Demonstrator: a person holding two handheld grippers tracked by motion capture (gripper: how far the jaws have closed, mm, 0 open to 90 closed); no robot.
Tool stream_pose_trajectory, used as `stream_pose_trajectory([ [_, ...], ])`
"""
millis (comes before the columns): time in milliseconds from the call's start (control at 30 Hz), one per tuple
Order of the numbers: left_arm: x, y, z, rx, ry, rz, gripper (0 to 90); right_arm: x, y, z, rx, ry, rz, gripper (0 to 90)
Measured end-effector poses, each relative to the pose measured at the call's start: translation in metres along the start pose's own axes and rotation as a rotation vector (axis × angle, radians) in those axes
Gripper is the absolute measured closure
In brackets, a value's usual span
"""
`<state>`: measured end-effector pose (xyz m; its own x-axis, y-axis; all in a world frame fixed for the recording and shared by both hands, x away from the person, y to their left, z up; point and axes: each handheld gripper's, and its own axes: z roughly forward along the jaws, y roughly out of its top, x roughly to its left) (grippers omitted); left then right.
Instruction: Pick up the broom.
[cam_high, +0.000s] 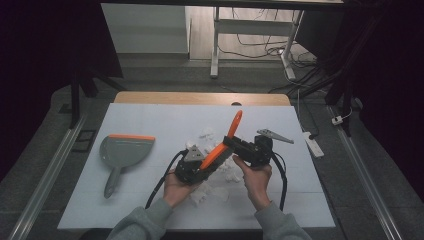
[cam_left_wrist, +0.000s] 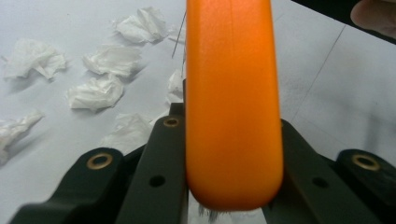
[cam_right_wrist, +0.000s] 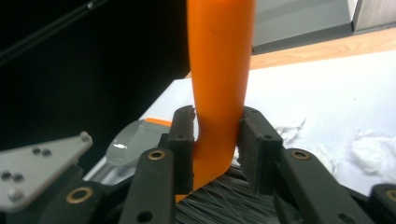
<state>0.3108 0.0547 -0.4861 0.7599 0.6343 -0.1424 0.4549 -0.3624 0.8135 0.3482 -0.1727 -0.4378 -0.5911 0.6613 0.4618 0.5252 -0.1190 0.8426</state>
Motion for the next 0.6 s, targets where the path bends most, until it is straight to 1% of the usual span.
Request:
stream_pose_trajectory([
  [100, 0.005, 0.002, -0.006, 0.009, -0.008, 0.000, 80.7, 0.003, 0.005, -0.003, 0.018, -0.011, -0.068, 56.1],
  [200, 0.010, 0.005, -0.014, 0.026, -0.003, 0.018, 80.8, 0.007, 0.011, -0.009, 0.045, -0.027, -0.169, 48.7],
  [233, 0.012, 0.006, -0.016, 0.035, 0.007, 0.031, 80.7, 0.008, 0.013, -0.011, 0.059, -0.026, -0.198, 46.3],
  [267, 0.012, 0.007, -0.019, 0.042, 0.025, 0.048, 80.7, 0.009, 0.015, -0.013, 0.078, -0.022, -0.224, 44.6],
  [300, 0.014, 0.008, -0.022, 0.048, 0.032, 0.056, 80.7, 0.009, 0.017, -0.016, 0.103, -0.020, -0.259, 43.7],
  [367, 0.017, 0.009, -0.026, 0.058, 0.024, 0.058, 80.7, 0.011, 0.022, -0.018, 0.165, 0.004, -0.332, 43.1],
  [400, 0.017, 0.009, -0.027, 0.073, 0.029, 0.071, 80.7, 0.012, 0.023, -0.019, 0.193, 0.008, -0.356, 42.8],
  [433, 0.018, 0.010, -0.029, 0.089, 0.033, 0.084, 80.7, 0.013, 0.025, -0.020, 0.203, 0.015, -0.378, 42.7],
  [467, 0.019, 0.011, -0.030, 0.106, 0.028, 0.094, 80.7, 0.014, 0.026, -0.021, 0.212, 0.020, -0.405, 42.7],
  [533, 0.019, 0.012, -0.032, 0.138, 0.016, 0.115, 80.7, 0.016, 0.028, -0.022, 0.249, 0.031, -0.442, 41.7],
  [600, 0.018, 0.013, -0.034, 0.165, 0.017, 0.136, 80.7, 0.018, 0.028, -0.022, 0.282, 0.046, -0.487, 42.0],
])
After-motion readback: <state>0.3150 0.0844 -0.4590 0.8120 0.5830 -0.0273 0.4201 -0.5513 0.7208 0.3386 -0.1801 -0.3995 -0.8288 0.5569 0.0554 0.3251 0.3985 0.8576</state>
